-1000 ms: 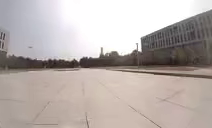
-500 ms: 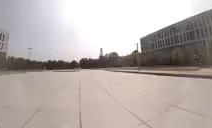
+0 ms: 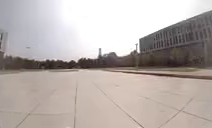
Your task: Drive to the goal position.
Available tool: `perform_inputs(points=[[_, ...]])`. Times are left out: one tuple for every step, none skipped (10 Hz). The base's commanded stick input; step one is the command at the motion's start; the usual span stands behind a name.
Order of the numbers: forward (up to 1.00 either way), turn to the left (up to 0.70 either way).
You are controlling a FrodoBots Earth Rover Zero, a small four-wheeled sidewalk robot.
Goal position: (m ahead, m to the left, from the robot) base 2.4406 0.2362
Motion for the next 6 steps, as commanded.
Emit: perform_inputs(points=[[0.70,0.00],[0.70,0.00],[0.70,0.00],[0.70,0.00],[0.70,0.00],[0.70,0.00]])
